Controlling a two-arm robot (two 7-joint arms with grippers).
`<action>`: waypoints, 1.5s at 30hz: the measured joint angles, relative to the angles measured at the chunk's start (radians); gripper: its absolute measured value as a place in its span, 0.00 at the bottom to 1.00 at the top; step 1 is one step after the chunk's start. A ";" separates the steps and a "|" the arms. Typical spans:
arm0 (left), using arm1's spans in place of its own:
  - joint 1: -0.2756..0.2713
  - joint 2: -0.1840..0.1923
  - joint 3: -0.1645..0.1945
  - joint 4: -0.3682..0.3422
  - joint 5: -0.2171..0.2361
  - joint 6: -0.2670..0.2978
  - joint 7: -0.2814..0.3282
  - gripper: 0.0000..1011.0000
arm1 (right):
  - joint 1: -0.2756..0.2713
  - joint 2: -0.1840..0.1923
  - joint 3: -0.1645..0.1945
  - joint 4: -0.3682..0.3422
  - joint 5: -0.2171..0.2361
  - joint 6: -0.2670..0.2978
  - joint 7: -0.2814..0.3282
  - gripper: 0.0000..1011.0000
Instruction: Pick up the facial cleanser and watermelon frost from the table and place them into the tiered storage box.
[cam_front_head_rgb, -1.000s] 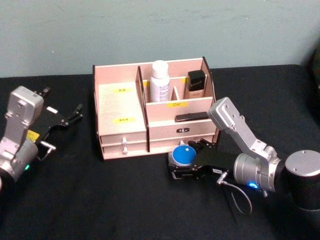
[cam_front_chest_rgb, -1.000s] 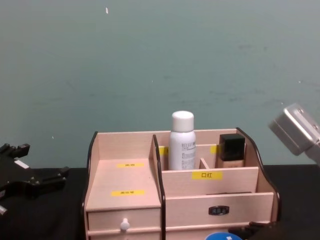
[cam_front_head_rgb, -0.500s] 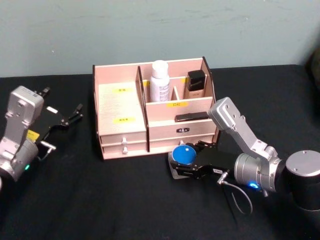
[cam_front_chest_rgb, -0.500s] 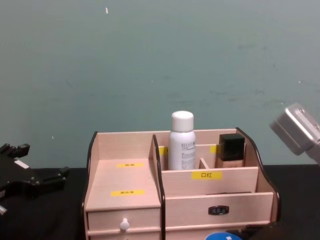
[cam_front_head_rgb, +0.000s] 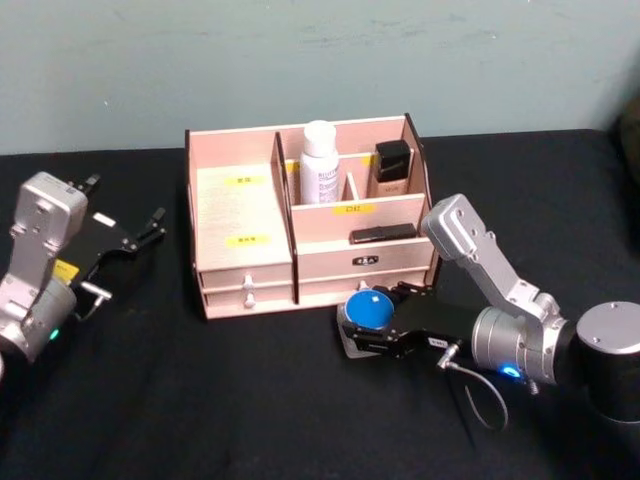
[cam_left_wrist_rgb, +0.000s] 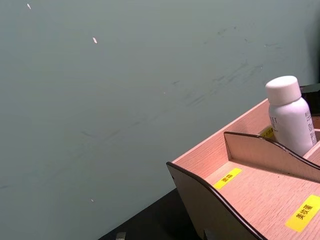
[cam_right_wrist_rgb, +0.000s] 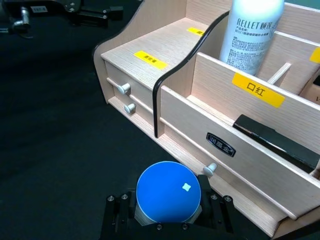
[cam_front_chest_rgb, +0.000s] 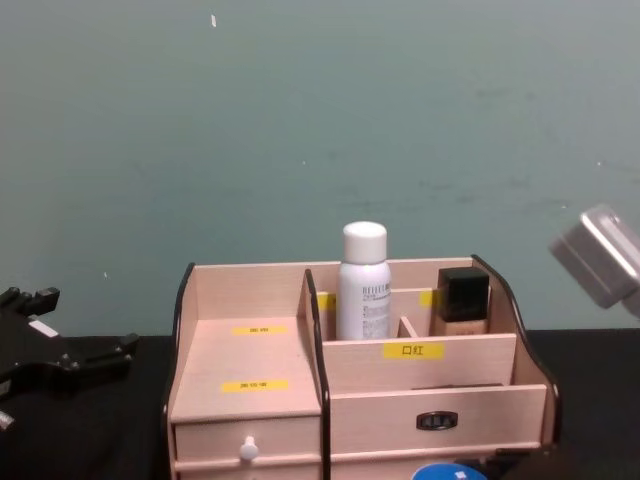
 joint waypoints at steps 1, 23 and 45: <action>0.000 0.000 0.000 0.000 0.000 0.000 0.000 1.00 | -0.001 0.001 0.001 -0.002 0.002 -0.001 0.002 0.72; 0.000 0.000 0.000 0.000 0.000 0.000 0.000 1.00 | 0.055 0.048 -0.035 -0.161 0.046 0.023 0.067 0.72; 0.000 0.000 0.000 0.000 0.000 0.000 0.000 1.00 | 0.303 -0.138 -0.134 0.076 0.002 0.017 0.059 0.72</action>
